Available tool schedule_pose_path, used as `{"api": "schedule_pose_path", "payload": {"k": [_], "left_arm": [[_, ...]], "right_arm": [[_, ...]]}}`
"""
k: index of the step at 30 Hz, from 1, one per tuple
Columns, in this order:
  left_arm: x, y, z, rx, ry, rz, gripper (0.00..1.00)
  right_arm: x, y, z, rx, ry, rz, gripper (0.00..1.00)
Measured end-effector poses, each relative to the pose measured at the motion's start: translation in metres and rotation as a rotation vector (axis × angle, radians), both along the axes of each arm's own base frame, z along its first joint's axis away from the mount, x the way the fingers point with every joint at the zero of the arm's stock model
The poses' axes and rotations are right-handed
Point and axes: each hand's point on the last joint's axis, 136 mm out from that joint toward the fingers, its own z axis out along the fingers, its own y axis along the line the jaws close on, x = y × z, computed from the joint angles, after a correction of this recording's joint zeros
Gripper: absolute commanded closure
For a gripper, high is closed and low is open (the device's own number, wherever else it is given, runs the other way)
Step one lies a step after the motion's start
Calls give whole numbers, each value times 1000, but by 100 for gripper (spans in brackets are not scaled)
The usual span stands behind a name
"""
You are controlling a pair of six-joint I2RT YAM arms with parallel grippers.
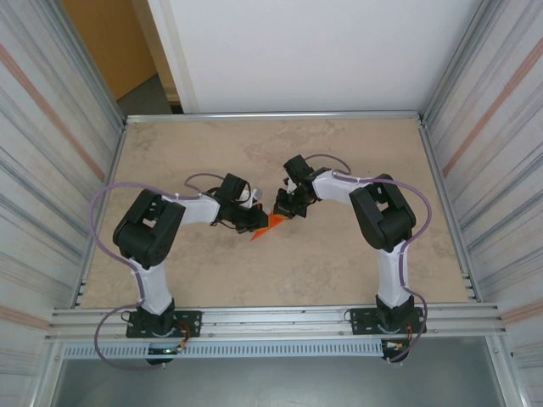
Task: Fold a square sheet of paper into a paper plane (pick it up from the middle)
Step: Fold the wing for the fifth time at the center of the table.
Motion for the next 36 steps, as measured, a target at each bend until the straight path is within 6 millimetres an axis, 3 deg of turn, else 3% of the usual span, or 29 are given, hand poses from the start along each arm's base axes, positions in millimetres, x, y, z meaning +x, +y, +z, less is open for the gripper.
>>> {"api": "schedule_pose_path", "payload": {"k": [11, 21, 36], "left_arm": [[0, 4, -4, 32, 8, 11, 99], [0, 5, -4, 39, 12, 10, 100], [-3, 6, -6, 27, 12, 9, 100]], "right_arm": [[0, -7, 21, 9, -139, 52, 95], [-13, 5, 10, 1, -144, 88, 96], [-9, -7, -1, 57, -184, 64, 96]]}}
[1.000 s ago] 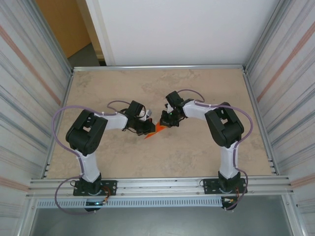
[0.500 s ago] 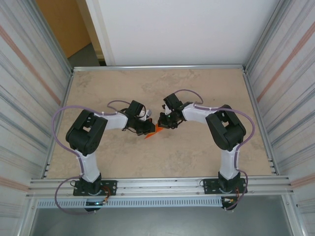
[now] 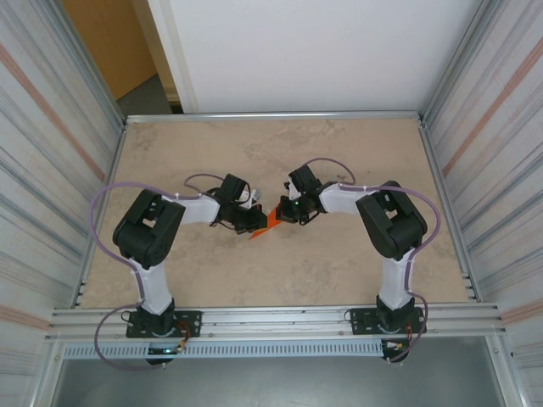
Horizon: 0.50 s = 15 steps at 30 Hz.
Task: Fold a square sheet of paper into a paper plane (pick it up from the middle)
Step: Fold the wing for the fifth time at the center of the table.
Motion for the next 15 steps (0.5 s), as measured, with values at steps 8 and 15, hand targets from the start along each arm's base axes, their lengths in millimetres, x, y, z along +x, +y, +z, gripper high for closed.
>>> {"api": "schedule_pose_path", "payload": {"k": [8, 15], "left_arm": [[0, 0, 0, -23, -20, 1, 100], [0, 0, 0, -25, -20, 0, 100]], "right_arm": [[16, -28, 0, 82, -11, -61, 96], [49, -88, 2, 28, -34, -232, 96]]}}
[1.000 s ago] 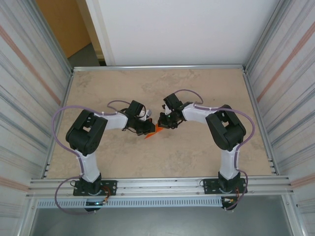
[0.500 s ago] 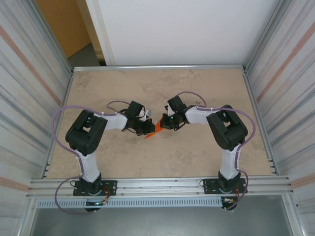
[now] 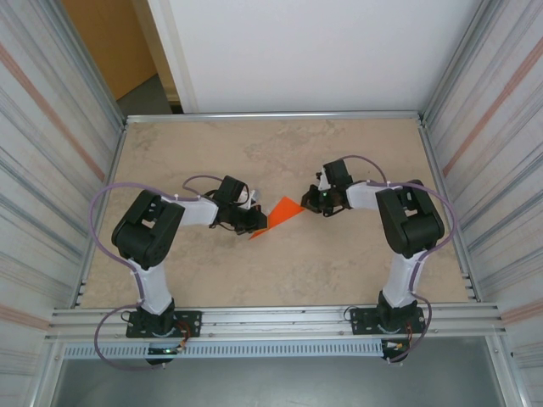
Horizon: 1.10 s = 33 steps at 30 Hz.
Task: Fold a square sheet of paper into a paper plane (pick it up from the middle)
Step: Fold the wing for the fifth time at the center of the table, then turn over the paper plane at the center of the table.
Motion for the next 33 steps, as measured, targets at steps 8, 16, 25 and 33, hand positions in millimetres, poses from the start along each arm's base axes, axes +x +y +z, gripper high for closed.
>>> {"api": "schedule_pose_path", "payload": {"k": [8, 16, 25, 33], "left_arm": [[0, -1, 3, 9, 14, -1, 97], [-2, -3, 11, 9, 28, 8, 81], [14, 24, 82, -32, -149, 74, 46], [21, 84, 93, 136, -230, 177, 14]], "right_arm": [[6, -26, 39, -106, -86, -90, 92], [-24, 38, 62, -70, -126, 53, 90], [-40, 47, 59, -95, -17, 26, 63], [-65, 45, 59, -135, 119, -79, 39]]}}
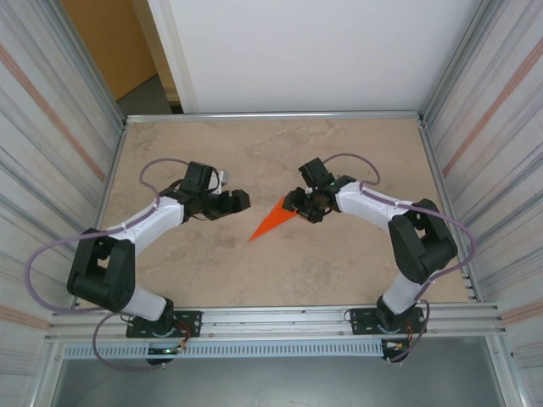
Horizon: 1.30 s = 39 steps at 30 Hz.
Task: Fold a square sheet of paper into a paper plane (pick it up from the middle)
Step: Turn over the paper plane at the center of the table.
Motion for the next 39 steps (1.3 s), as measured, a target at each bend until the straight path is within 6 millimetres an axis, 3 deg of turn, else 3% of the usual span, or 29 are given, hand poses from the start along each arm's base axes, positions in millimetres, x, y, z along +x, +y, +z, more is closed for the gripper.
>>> {"api": "schedule_pose_path", "payload": {"k": [6, 11, 22, 33, 39], "left_arm": [[-4, 18, 9, 98, -68, 6, 3], [-7, 24, 18, 107, -112, 0, 1], [-13, 30, 3, 120, -92, -3, 1], [-12, 25, -4, 94, -90, -18, 1], [-14, 23, -8, 84, -76, -21, 1]], "right_arm": [[-1, 30, 12, -26, 14, -5, 33], [2, 41, 1, -77, 51, -37, 30], [6, 33, -24, -209, 107, -112, 43], [-5, 16, -33, -258, 158, -215, 56], [-7, 17, -34, -244, 167, -233, 61]]}}
